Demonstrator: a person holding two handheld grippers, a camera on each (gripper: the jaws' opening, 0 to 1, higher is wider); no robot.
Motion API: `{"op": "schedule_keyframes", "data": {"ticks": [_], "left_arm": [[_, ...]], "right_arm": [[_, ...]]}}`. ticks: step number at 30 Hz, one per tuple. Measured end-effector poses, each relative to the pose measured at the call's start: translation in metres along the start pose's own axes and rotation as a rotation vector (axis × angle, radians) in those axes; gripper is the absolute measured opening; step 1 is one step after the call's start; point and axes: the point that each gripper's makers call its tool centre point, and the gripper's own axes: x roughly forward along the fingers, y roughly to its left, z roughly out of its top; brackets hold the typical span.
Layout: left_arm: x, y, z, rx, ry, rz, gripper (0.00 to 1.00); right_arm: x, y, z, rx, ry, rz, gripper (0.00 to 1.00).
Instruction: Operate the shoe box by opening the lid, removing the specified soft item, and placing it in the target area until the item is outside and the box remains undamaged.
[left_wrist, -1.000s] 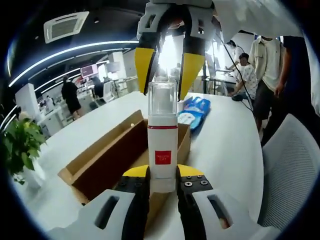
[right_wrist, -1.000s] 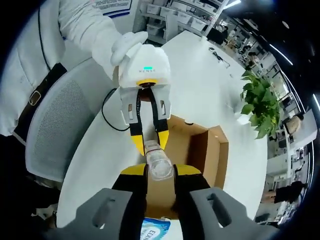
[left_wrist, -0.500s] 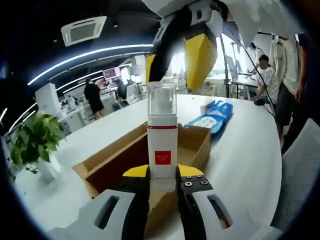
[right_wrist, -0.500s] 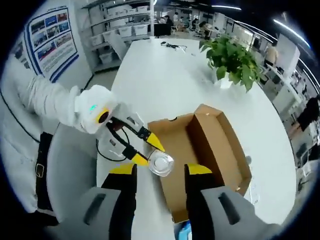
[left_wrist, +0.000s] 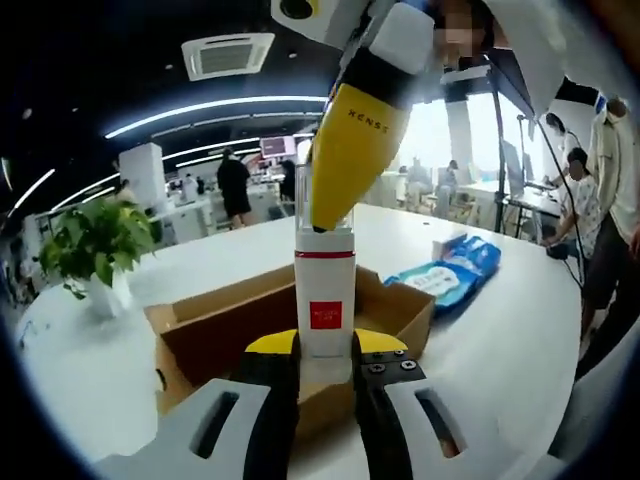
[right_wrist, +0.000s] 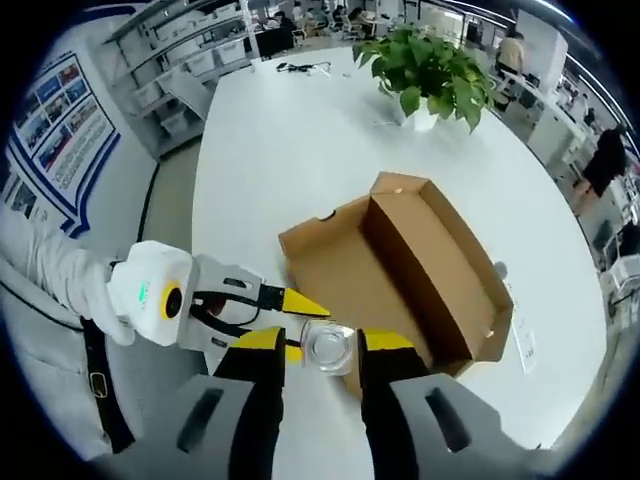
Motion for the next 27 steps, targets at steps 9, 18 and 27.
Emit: {"op": "schedule_keyframes", "data": {"ticks": [9,18,27], "left_arm": [[0.0008,-0.0036,0.0033,-0.028,-0.011,0.010,0.18],[0.0001,-0.0044,0.0045,-0.021,-0.008,0.003,0.18],[-0.0004,-0.0024,0.0069,-0.012,-0.013,0.009,0.19]], "right_arm": [[-0.0017,-0.0034,-0.0069,-0.025,0.043,-0.020,0.19],[-0.0046,0.0041,-0.0092,-0.057,0.046,-0.026,0.19],[-0.0063,0.0029,-0.0056,-0.071,0.040,-0.025,0.19]]}}
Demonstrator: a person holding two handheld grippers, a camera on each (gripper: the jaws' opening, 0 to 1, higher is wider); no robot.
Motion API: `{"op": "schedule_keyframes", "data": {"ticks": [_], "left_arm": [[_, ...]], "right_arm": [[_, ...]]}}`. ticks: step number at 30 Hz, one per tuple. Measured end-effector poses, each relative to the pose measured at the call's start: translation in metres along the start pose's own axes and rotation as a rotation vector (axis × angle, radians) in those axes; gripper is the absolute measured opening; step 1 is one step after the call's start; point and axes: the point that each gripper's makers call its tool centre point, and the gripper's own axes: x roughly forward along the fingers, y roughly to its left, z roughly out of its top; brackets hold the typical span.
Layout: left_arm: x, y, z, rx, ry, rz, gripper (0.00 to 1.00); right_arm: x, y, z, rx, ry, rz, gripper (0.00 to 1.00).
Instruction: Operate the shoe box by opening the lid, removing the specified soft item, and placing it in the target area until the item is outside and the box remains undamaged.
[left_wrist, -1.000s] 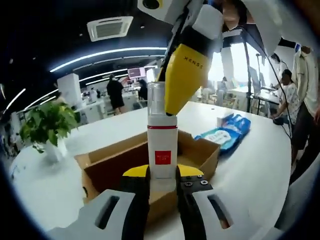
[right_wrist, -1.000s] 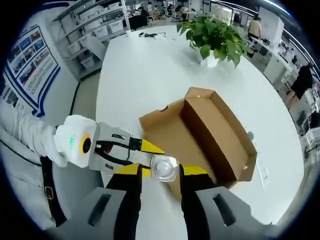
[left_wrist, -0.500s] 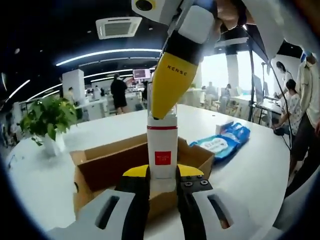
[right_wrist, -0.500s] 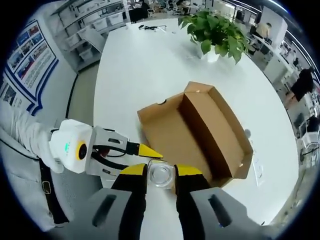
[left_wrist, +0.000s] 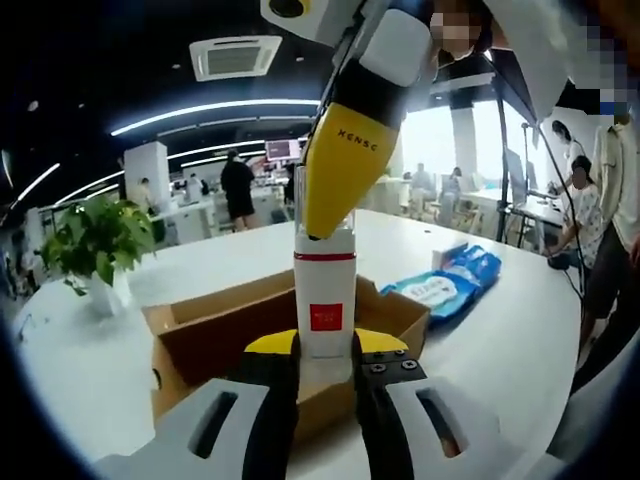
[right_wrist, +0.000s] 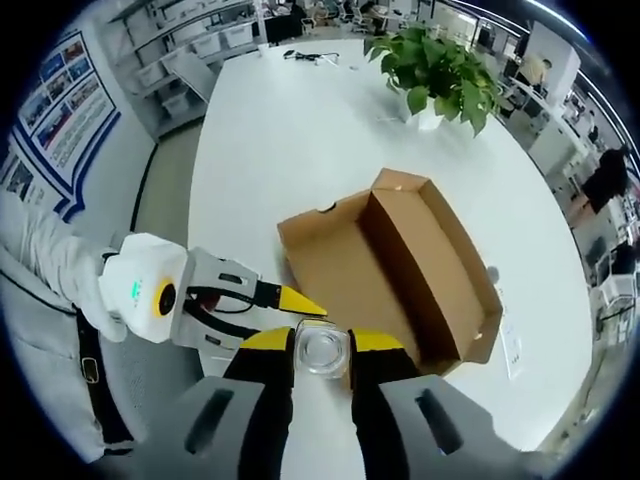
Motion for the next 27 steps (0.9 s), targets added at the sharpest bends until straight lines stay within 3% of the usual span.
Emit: {"op": "schedule_keyframes", "data": {"ticks": [9,12,27], "left_arm": [[0.001,-0.009,0.000,-0.028,0.012,-0.063,0.21],[0.004,-0.020,-0.005,-0.097,0.058,-0.141,0.33],[0.007,-0.051,-0.001,-0.091,0.143,-0.376,0.38]], "right_arm": [[-0.002,0.004,-0.007,-0.072,0.015,0.029,0.18],[-0.007,0.003,-0.011,-0.106,0.017,0.030,0.18],[-0.053,-0.018,-0.034,-0.202,-0.026,0.025,0.17]]}}
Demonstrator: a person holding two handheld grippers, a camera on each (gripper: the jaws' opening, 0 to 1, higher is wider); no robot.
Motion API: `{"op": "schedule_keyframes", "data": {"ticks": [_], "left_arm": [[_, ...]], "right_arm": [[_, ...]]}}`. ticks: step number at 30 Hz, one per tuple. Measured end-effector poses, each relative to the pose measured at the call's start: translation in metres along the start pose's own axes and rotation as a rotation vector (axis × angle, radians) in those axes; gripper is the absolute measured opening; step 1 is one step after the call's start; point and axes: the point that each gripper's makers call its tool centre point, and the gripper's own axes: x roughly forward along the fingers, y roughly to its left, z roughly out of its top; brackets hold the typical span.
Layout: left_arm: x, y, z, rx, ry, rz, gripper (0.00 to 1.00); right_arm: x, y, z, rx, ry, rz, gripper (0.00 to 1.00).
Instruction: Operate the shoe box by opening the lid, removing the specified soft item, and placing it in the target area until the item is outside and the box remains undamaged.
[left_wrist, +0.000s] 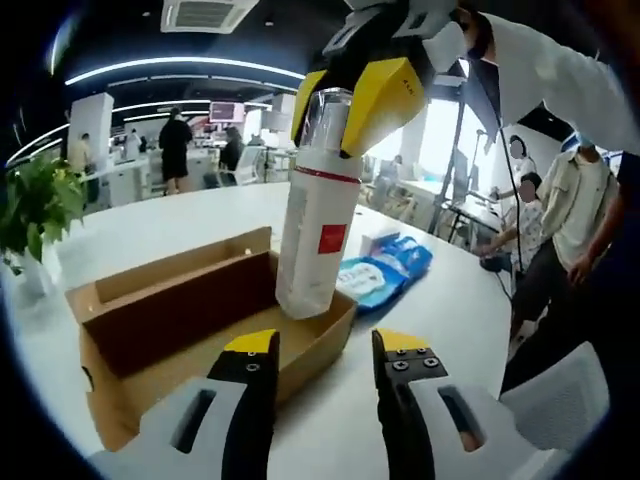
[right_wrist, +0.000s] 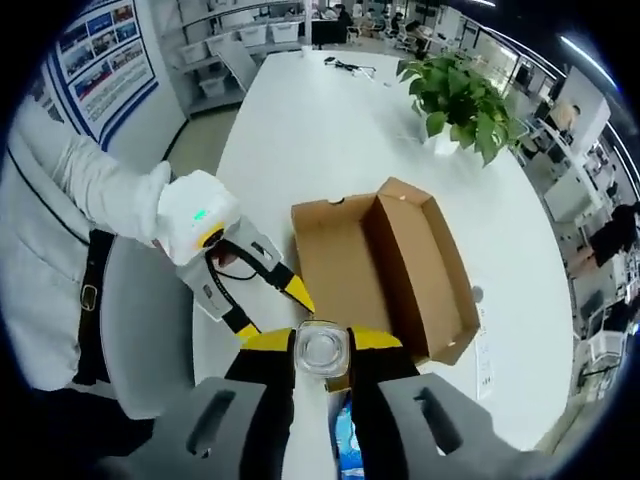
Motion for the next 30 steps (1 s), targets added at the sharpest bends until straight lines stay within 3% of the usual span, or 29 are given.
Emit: {"op": "schedule_keyframes", "data": {"ticks": [8,14,17,24,30], "left_arm": [[-0.012,-0.006,0.000,0.110,0.014,-0.118,0.41],[-0.023,-0.012,0.000,0.111,0.005,-0.200,0.42],[-0.025,-0.012,-0.004,0.145,0.022,-0.201,0.41],[-0.032,-0.017,-0.003,0.145,0.004,-0.244,0.45],[-0.036,-0.012,-0.004,0.138,0.000,-0.242,0.44]], "right_arm": [[-0.018,-0.027,-0.039,-0.005,0.044,-0.052,0.17],[-0.029,-0.050,-0.074,0.037,0.077,-0.096,0.17],[-0.033,-0.059,-0.086,0.046,0.082,-0.110,0.17],[-0.036,-0.077,-0.117,0.042,0.108,-0.138,0.17],[-0.033,-0.094,-0.146,0.046,0.136,-0.150,0.17]]}}
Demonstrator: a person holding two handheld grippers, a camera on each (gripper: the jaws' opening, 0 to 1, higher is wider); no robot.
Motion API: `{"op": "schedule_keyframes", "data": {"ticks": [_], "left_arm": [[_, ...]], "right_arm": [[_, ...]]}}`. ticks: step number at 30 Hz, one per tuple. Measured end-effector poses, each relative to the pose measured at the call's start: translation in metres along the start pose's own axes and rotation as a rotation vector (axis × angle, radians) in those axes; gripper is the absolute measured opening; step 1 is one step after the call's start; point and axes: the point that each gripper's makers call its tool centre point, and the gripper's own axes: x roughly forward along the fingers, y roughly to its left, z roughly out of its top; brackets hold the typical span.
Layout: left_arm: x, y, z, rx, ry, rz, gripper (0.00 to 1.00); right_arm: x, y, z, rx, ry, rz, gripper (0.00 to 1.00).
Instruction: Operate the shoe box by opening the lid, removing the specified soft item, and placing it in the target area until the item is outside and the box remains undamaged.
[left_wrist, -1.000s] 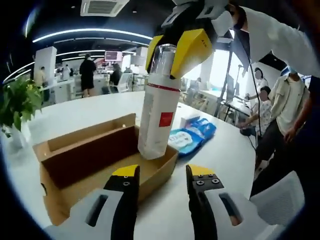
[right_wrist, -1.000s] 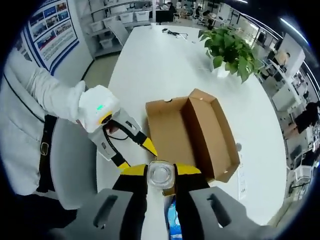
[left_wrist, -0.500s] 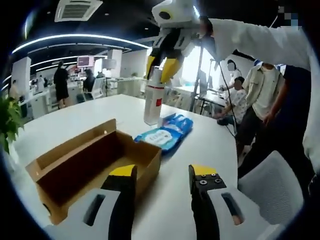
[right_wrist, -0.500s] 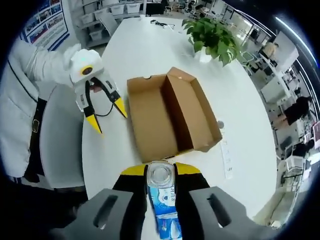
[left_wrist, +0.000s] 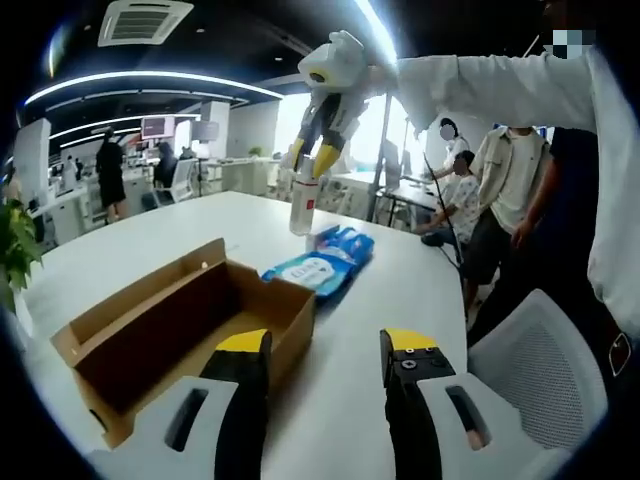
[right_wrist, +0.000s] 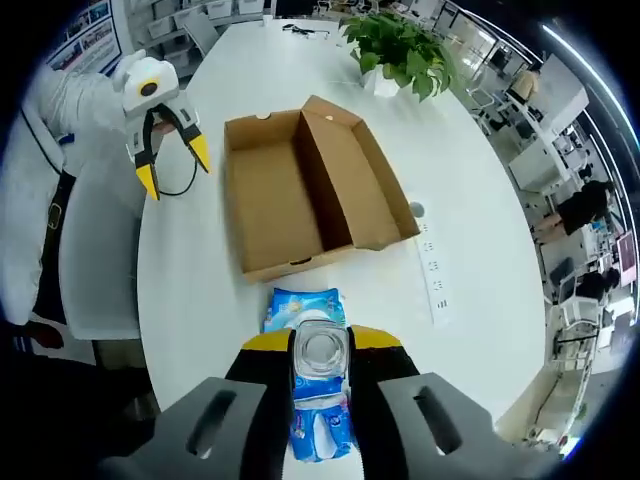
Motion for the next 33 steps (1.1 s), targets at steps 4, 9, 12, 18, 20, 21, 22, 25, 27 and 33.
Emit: {"op": "schedule_keyframes", "data": {"ticks": [4,9,12,18,20,21,22,25,27,33], "left_arm": [[-0.002,0.003,-0.002,-0.006,0.001,0.003,0.44],[-0.005,0.007,-0.004,-0.013,0.001,0.005,0.43],[-0.007,0.009,-0.004,-0.021,-0.002,0.012,0.43],[-0.011,0.009,-0.007,-0.033,-0.001,0.020,0.43],[-0.012,0.009,-0.007,-0.032,-0.001,0.024,0.43],[-0.013,0.010,-0.006,-0.036,-0.005,0.025,0.44],[-0.013,0.010,-0.006,-0.037,-0.008,0.026,0.43],[-0.014,0.010,-0.005,-0.035,-0.011,0.031,0.43],[-0.014,0.011,-0.005,-0.033,-0.009,0.034,0.43],[-0.012,0.010,-0.005,-0.035,-0.005,0.035,0.43]], "right_arm": [[0.006,-0.011,-0.014,-0.007,0.006,-0.006,0.17],[0.014,-0.024,-0.030,-0.002,0.015,-0.008,0.17],[0.019,-0.031,-0.042,-0.003,0.031,-0.009,0.17],[0.031,-0.045,-0.066,-0.010,0.054,-0.015,0.17],[0.036,-0.049,-0.073,-0.002,0.052,-0.014,0.17],[0.038,-0.051,-0.075,0.001,0.054,-0.014,0.17],[0.041,-0.053,-0.079,0.002,0.056,-0.015,0.17],[0.048,-0.054,-0.086,0.004,0.061,-0.008,0.17],[0.052,-0.054,-0.091,0.003,0.067,-0.003,0.17],[0.064,-0.057,-0.100,-0.008,0.065,0.003,0.17]]}}
